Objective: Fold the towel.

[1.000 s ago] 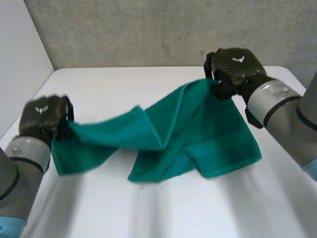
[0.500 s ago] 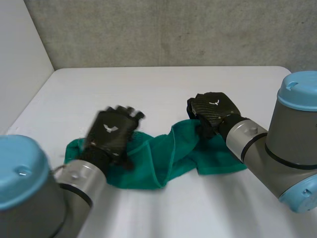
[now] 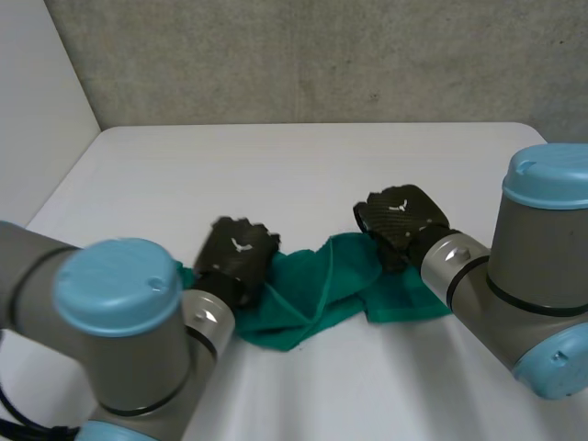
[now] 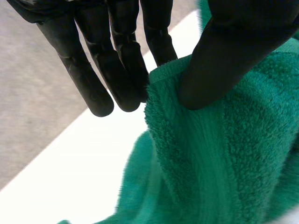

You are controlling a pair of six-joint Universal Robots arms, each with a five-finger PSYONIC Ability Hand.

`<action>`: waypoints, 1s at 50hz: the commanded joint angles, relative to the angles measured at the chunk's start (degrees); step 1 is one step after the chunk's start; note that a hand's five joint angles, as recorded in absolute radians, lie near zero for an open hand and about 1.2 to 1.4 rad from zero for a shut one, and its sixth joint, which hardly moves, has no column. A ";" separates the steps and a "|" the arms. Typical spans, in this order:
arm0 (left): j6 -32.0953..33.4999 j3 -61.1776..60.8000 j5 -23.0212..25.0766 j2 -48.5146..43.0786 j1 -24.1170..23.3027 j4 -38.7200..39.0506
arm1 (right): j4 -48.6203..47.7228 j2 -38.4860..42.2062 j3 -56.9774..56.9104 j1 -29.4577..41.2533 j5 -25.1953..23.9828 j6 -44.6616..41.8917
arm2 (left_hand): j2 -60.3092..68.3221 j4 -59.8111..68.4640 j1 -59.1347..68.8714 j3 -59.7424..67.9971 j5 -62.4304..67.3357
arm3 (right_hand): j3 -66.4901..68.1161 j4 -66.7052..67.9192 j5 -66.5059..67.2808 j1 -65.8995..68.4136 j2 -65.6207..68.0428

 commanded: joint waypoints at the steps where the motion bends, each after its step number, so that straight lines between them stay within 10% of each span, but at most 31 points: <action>1: 0.95 -4.44 -0.69 4.92 4.83 0.22 | 4.04 2.52 -1.02 -0.19 4.03 -10.65 | 11.83 11.74 13.54 12.01 15.41 | 12.60 11.92 13.46 23.42 12.56; 13: 2.45 9.61 -0.43 -3.43 11.42 1.89 | 2.65 7.44 -13.66 0.60 4.56 -15.32 | 11.83 11.74 13.54 12.01 15.41 | 12.60 11.92 13.46 23.42 12.56; 27: 0.60 25.72 -3.50 7.29 14.41 30.45 | -37.78 -4.15 -20.72 -0.10 8.69 -12.77 | 11.83 11.74 13.54 12.01 15.41 | 12.60 11.92 13.46 23.42 12.56; 50: -1.95 -18.32 -0.52 7.38 16.08 27.74 | -8.78 -2.85 12.51 1.05 4.29 -11.46 | 11.83 11.74 13.54 12.01 15.41 | 12.60 11.92 13.46 23.42 12.56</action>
